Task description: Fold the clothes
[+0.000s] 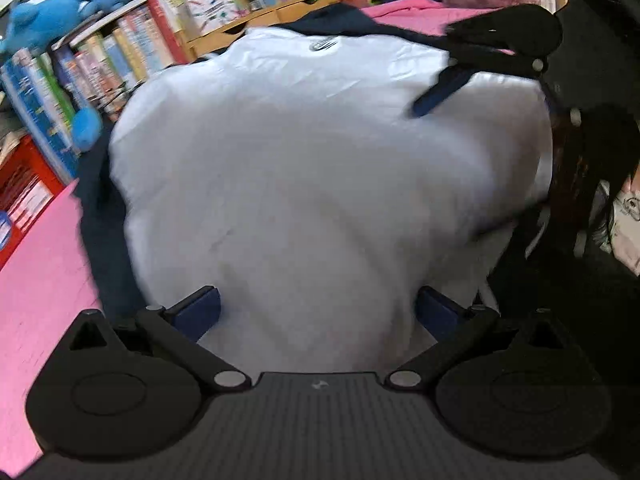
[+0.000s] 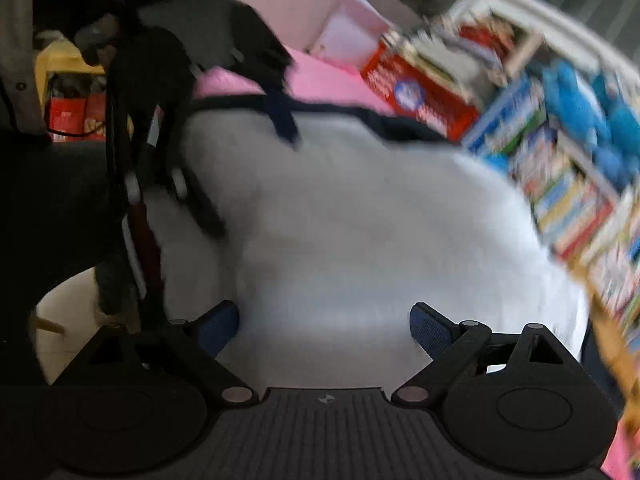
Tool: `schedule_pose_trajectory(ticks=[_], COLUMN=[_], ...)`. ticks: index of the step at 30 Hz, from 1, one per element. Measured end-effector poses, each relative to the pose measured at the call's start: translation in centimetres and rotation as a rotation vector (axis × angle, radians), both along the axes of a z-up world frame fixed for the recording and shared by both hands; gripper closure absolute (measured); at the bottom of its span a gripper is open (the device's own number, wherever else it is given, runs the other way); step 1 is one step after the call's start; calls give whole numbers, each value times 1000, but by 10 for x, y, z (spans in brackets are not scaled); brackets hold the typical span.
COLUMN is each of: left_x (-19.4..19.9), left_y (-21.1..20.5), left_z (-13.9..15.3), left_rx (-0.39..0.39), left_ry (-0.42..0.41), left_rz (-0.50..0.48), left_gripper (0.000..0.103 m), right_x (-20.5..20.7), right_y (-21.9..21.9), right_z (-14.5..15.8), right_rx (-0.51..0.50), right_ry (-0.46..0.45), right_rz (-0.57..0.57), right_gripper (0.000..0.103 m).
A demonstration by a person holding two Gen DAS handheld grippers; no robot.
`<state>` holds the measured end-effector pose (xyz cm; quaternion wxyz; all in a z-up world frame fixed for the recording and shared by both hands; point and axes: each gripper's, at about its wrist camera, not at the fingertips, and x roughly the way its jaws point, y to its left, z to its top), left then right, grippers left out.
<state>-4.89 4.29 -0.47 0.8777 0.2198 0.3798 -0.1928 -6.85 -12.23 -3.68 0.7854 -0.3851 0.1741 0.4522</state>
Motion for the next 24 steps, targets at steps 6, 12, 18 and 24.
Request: schedule_pose_trajectory(ticks=[6, 12, 18, 24], left_x=[-24, -29, 36, 156], left_y=[33, 55, 76, 79], left_z=[-4, 48, 99, 90], left_rx=[94, 66, -34, -71], left_ry=[23, -74, -182, -149], left_rz=[97, 124, 236, 455], left_gripper=[0, 0, 0, 0], right_x=[15, 18, 94, 211], right_y=[-76, -82, -29, 29], right_z=[-13, 50, 79, 59], right_rx=[-80, 42, 340, 456], right_ry=[9, 36, 68, 272], right_rz=[-256, -239, -318, -539], right_gripper=[0, 0, 6, 57])
